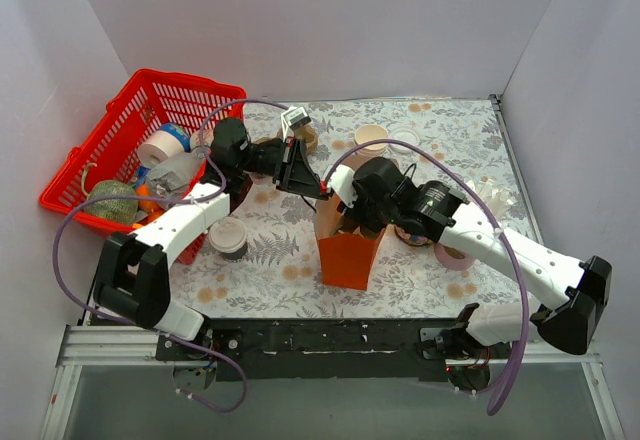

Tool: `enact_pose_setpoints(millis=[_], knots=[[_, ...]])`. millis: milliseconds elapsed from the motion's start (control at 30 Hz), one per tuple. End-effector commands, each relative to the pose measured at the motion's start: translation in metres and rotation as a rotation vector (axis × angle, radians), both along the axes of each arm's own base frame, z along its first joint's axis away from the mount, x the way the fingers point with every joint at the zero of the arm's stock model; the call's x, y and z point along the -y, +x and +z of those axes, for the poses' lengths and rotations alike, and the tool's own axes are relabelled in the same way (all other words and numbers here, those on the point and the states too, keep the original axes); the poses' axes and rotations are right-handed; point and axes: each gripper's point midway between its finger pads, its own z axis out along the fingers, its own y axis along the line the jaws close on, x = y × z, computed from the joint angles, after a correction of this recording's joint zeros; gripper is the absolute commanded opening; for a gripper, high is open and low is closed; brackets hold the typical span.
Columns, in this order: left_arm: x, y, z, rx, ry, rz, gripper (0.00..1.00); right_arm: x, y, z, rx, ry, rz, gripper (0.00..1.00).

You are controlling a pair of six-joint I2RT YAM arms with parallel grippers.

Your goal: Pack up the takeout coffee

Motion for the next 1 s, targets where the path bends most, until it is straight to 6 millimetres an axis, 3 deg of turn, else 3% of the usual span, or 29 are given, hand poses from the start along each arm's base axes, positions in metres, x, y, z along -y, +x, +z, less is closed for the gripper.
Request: enact_pose_setpoints(millis=[0, 233, 333, 433, 467, 533, 567, 633, 700, 733, 833, 900, 933, 967], knots=[[0.015, 0.026, 0.045, 0.125, -0.096, 0.086, 0.00, -0.008, -0.023, -0.013, 0.018, -0.171, 0.213, 0.38], [0.020, 0.045, 0.056, 0.124, -0.084, 0.059, 0.00, -0.012, -0.025, -0.022, -0.012, -0.217, 0.233, 0.38], [0.021, 0.058, 0.054, 0.108, -0.074, 0.100, 0.01, -0.007, -0.014, -0.013, 0.037, -0.179, 0.115, 0.35], [0.021, 0.062, 0.038, 0.072, -0.036, 0.176, 0.19, -0.006, -0.011, 0.002, 0.053, -0.059, 0.023, 0.32], [0.020, 0.065, 0.022, 0.051, -0.005, 0.210, 0.22, -0.009, -0.005, 0.016, 0.088, 0.021, -0.005, 0.32], [0.015, 0.057, 0.023, 0.069, 0.000, 0.237, 0.30, -0.005, 0.000, 0.020, 0.087, 0.082, -0.075, 0.31], [0.014, 0.057, 0.013, 0.046, 0.021, 0.271, 0.53, -0.002, 0.003, 0.022, 0.085, 0.102, -0.094, 0.30], [0.008, 0.040, 0.023, 0.084, 0.002, 0.286, 0.62, -0.002, 0.000, 0.020, 0.050, 0.121, -0.091, 0.30], [0.005, 0.037, 0.021, 0.086, 0.017, 0.339, 0.87, -0.002, 0.002, 0.014, 0.024, 0.118, -0.107, 0.29], [0.002, 0.031, 0.030, 0.117, 0.009, 0.365, 0.98, -0.002, 0.003, 0.013, 0.017, 0.122, -0.120, 0.28], [-0.005, 0.033, 0.030, 0.160, 0.063, 0.503, 0.98, -0.001, 0.007, 0.012, 0.001, 0.126, -0.159, 0.28], [-0.009, 0.033, 0.015, 0.145, 0.157, 0.583, 0.98, -0.001, 0.011, 0.013, -0.006, 0.128, -0.186, 0.28], [-0.016, 0.051, 0.015, 0.158, 0.204, 0.727, 0.98, 0.000, 0.010, 0.012, -0.020, 0.126, -0.200, 0.27], [-0.025, 0.047, 0.003, 0.130, 0.287, 0.787, 0.98, 0.001, 0.011, 0.010, -0.028, 0.120, -0.208, 0.26]])
